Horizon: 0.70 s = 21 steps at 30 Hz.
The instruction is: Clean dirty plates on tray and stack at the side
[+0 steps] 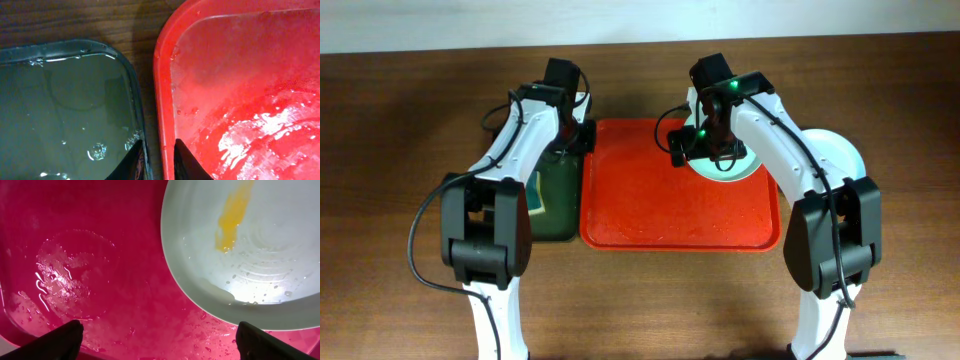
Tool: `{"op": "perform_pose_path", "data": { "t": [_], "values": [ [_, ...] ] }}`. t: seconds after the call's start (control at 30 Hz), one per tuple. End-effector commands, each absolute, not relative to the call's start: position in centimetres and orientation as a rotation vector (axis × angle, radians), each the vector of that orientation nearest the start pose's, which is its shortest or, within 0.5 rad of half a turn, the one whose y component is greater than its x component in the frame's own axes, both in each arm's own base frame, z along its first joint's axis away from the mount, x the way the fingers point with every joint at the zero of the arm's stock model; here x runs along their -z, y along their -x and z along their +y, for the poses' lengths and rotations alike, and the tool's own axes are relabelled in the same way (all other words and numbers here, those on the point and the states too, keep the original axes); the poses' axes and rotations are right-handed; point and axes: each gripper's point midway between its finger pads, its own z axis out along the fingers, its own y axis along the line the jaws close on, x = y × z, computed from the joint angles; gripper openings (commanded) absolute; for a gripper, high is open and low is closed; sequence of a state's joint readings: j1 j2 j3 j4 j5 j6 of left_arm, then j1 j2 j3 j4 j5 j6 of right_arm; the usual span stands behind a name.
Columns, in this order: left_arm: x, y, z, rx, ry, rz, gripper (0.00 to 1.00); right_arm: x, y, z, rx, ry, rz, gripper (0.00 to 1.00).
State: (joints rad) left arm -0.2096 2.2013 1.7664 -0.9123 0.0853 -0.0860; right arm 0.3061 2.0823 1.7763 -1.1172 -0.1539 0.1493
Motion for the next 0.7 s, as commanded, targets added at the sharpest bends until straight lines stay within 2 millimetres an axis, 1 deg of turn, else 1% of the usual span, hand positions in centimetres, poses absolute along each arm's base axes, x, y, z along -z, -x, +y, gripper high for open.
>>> {"op": "perform_pose_path", "data": {
  "t": [0.0, 0.1, 0.23, 0.37, 0.5, 0.67],
  "values": [
    [-1.94, -45.16, -11.21, 0.146, -0.221, 2.966, 0.15, -9.35, -40.78, 15.25, -0.267, 0.25, 2.993, 0.99],
    [-1.7, -45.01, -11.17, 0.145, -0.222, 2.97, 0.1, -9.35, -40.79, 15.25, -0.267, 0.25, 2.992, 0.99],
    [-1.71, -45.1, -11.21, 0.147, -0.221, 2.966, 0.08, -9.35, -40.78, 15.25, -0.267, 0.25, 2.993, 0.99],
    [-1.72, -45.03, -11.38, 0.163, -0.223, 2.968, 0.03, -9.35, -40.79, 15.25, -0.267, 0.25, 2.992, 0.99],
    [-1.79, -44.93, -11.9, 0.209, -0.227, 2.969, 0.03, -9.35, -40.78, 15.25, -0.267, 0.25, 2.993, 0.99],
    [-1.79, -44.88, -11.89, 0.209, -0.227, 2.97, 0.03, -9.35, -40.78, 15.25, -0.267, 0.25, 2.993, 0.99]
  ]
}}
